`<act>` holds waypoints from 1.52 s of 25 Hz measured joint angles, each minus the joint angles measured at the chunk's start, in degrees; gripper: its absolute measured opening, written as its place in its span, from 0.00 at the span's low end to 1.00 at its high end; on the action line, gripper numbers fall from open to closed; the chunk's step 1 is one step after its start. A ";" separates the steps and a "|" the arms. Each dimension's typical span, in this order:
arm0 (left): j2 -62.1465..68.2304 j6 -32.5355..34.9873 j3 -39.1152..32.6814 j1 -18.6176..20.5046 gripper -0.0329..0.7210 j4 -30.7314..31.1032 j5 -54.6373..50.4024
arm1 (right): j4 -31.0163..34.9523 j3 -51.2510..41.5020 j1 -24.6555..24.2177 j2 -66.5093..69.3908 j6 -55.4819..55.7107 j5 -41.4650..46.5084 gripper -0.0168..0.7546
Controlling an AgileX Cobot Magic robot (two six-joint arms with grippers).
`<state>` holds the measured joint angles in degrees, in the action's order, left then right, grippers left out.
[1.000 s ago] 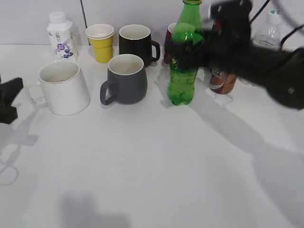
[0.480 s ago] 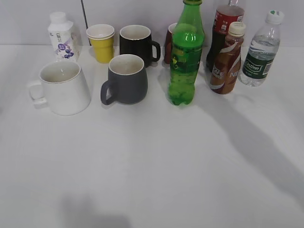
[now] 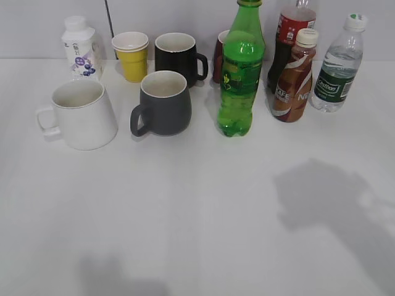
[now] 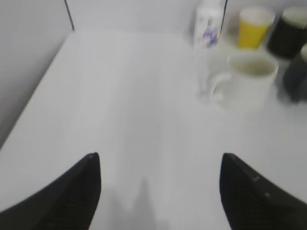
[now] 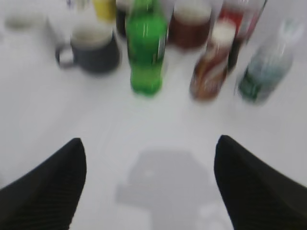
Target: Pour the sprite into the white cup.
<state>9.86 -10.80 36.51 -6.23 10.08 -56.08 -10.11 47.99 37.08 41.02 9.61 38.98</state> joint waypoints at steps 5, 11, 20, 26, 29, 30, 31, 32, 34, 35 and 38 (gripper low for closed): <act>-2.06 2.65 0.00 0.00 0.83 -0.96 -10.60 | 4.45 -7.39 0.23 -11.73 -0.95 16.38 0.82; -6.55 4.57 -3.89 0.00 0.83 -2.00 -12.89 | 4.86 -15.90 0.23 -27.26 -1.12 24.38 0.80; -8.59 5.30 -6.62 0.00 0.75 -2.71 -5.39 | 4.19 -19.13 0.23 -33.75 -1.45 21.55 0.79; -8.59 5.35 -6.65 0.00 0.66 -2.71 -5.07 | 4.12 -19.32 0.23 -33.75 -1.51 21.35 0.79; -8.59 5.35 -6.69 0.00 0.63 -2.71 -5.07 | 4.12 -19.32 -1.77 -33.75 -1.51 21.24 0.79; -8.59 5.35 -6.69 0.00 0.62 -2.71 -5.07 | 4.12 -19.32 -3.71 -33.75 -1.51 21.20 0.79; -8.59 5.35 -6.69 0.00 0.62 -2.71 -5.07 | 4.12 -19.32 -6.24 -33.75 -1.51 21.18 0.79; -8.59 5.35 -6.69 0.00 0.61 -2.71 -5.07 | 4.12 -19.32 -9.22 -33.75 -1.51 21.05 0.79; -8.59 5.35 -6.69 0.00 0.60 -2.71 -5.07 | 4.12 -19.32 -15.07 -33.75 -1.51 21.05 0.79; -8.65 5.35 -6.69 0.00 0.60 -2.71 -5.07 | 4.12 -19.32 -18.16 -33.81 -1.51 21.00 0.79; -8.65 5.35 -6.69 0.00 0.59 -2.53 -5.02 | 4.05 -19.32 -25.26 -35.26 -1.51 20.93 0.79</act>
<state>1.21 -5.45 29.82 -6.23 7.54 -61.10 -6.05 28.67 11.82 5.76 8.11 59.91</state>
